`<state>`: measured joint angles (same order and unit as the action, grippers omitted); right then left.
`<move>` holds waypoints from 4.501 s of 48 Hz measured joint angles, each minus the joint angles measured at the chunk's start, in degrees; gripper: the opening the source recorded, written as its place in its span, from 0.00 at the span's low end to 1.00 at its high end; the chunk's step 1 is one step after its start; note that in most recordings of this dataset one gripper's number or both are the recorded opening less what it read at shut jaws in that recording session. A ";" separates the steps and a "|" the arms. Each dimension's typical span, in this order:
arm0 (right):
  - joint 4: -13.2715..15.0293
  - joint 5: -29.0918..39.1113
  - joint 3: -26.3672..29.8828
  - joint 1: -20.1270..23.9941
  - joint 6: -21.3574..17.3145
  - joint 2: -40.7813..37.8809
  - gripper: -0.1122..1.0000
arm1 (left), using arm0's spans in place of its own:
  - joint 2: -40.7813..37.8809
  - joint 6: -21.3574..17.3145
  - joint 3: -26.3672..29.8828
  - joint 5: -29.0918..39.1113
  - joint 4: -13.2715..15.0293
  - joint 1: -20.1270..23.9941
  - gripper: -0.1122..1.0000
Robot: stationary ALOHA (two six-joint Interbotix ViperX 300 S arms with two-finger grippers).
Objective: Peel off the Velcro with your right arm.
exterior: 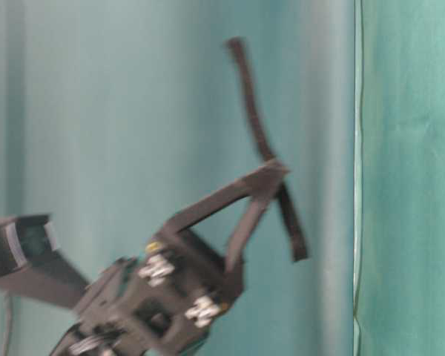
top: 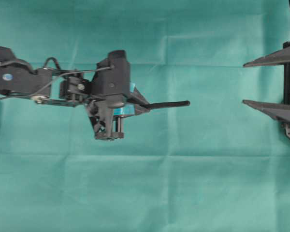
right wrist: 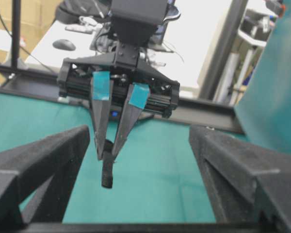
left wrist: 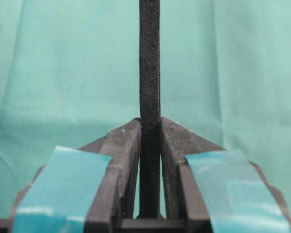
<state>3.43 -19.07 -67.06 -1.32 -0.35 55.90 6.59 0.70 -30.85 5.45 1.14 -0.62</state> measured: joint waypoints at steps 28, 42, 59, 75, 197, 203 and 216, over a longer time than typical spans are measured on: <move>5.10 1.14 8.17 0.00 4.92 -7.03 0.72 | 9.84 0.62 -2.90 -1.49 0.00 0.09 0.19; 5.10 0.18 10.11 0.00 11.25 -13.18 0.72 | 11.16 3.60 -4.39 -7.21 0.09 0.09 0.19; 5.10 -2.37 10.72 -1.49 18.28 -17.93 0.72 | 12.30 15.82 -7.56 -15.03 0.18 0.44 0.19; 5.01 -6.77 11.78 -3.08 23.38 -21.97 0.72 | 13.54 24.79 -10.55 -17.84 0.18 0.97 0.19; 5.10 -15.73 16.79 -3.16 24.17 -36.21 0.65 | 14.50 25.22 -12.66 -19.16 0.35 2.20 0.19; 5.01 -16.00 16.79 -3.16 24.26 -36.30 0.65 | 14.50 25.14 -12.66 -19.34 0.35 2.29 0.19; 5.10 -17.40 16.79 -3.08 24.17 -36.30 0.64 | 14.50 25.22 -13.10 -19.42 0.35 2.29 0.19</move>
<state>8.53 -36.47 -50.27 -4.39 23.82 19.60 21.09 25.93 -43.95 -13.97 1.49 1.67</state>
